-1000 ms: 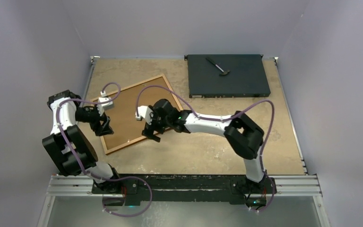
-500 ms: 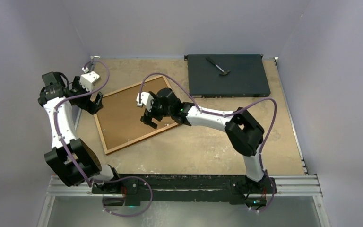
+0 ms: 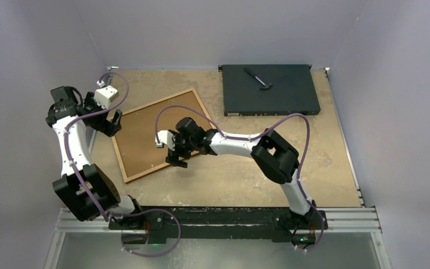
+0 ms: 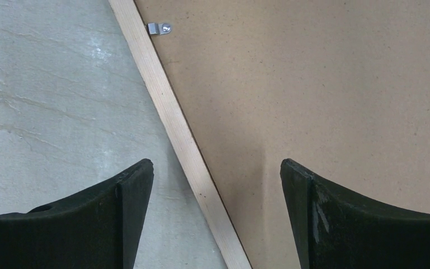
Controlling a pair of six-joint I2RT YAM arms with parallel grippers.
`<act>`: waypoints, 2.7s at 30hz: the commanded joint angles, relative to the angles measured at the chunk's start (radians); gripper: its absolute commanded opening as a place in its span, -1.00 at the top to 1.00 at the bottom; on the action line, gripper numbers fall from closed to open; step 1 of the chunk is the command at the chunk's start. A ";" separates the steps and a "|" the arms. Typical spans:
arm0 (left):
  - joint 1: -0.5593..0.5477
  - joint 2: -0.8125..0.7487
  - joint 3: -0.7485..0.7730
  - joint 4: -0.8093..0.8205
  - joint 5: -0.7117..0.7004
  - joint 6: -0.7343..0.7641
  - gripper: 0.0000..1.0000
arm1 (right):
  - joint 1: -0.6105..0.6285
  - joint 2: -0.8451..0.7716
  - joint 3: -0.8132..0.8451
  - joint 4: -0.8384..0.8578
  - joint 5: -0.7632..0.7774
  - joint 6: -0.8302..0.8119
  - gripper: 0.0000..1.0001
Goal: Put the photo into the frame
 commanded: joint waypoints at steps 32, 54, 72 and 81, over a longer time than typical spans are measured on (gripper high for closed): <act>0.011 -0.152 -0.396 -0.063 0.110 0.443 -0.99 | 0.072 0.055 -0.066 0.123 0.121 -0.003 0.43; 0.011 -0.530 -0.744 0.022 0.021 0.802 -0.91 | 0.067 -0.015 0.062 0.177 -0.019 0.322 1.00; 0.010 -0.635 -0.852 0.327 0.111 0.934 -0.84 | 0.019 0.027 0.268 0.083 -0.151 0.432 1.00; 0.001 -0.668 -0.893 0.476 0.178 0.959 -0.61 | 0.020 0.021 0.305 0.026 -0.174 0.430 1.00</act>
